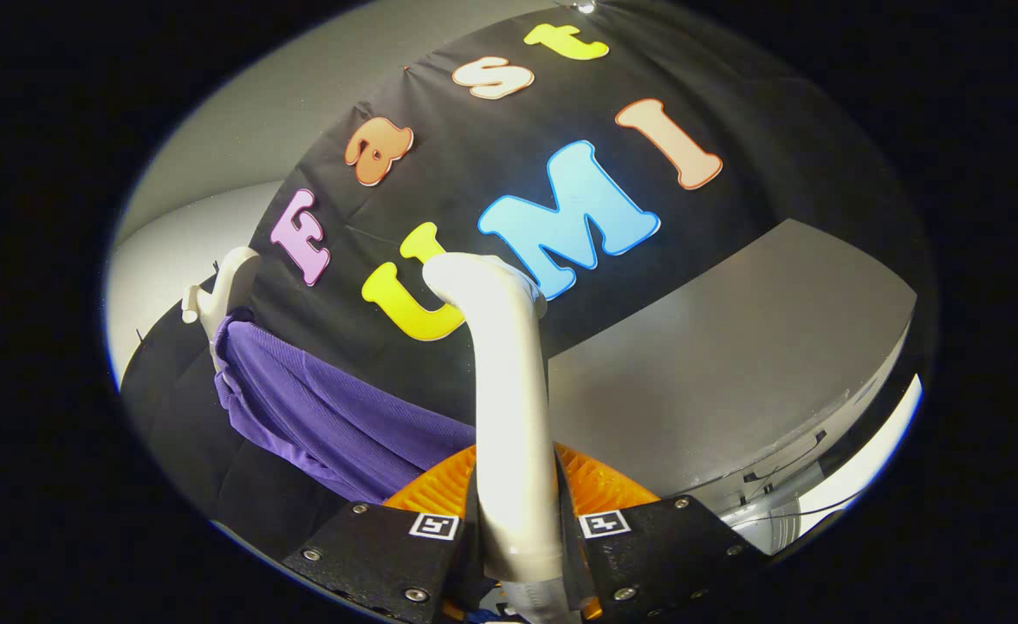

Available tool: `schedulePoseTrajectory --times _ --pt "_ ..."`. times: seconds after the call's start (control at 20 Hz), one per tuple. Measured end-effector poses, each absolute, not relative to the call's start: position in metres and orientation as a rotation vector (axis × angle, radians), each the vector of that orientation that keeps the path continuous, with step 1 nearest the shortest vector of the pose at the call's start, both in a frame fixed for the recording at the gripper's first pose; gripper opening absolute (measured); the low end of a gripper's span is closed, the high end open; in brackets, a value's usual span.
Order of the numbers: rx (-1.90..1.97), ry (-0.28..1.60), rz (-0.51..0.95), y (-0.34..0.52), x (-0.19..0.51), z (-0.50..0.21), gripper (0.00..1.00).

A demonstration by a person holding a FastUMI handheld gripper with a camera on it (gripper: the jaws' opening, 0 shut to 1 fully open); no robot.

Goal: Iron the clothes twice with a garment steamer, once on the left side and once on the right side.

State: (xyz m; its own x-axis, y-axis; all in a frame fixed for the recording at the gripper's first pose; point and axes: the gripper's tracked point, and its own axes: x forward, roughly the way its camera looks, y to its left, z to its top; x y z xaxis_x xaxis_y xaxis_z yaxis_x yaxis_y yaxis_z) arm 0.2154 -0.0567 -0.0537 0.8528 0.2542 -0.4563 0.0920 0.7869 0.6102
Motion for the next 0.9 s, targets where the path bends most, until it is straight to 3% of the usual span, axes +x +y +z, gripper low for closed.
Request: schedulePoseTrajectory --times 0.5,0.9 --pt "0.439 0.194 -0.05 -0.002 0.177 0.032 0.36" --pt "0.265 0.106 -0.042 0.078 0.175 0.051 0.36"
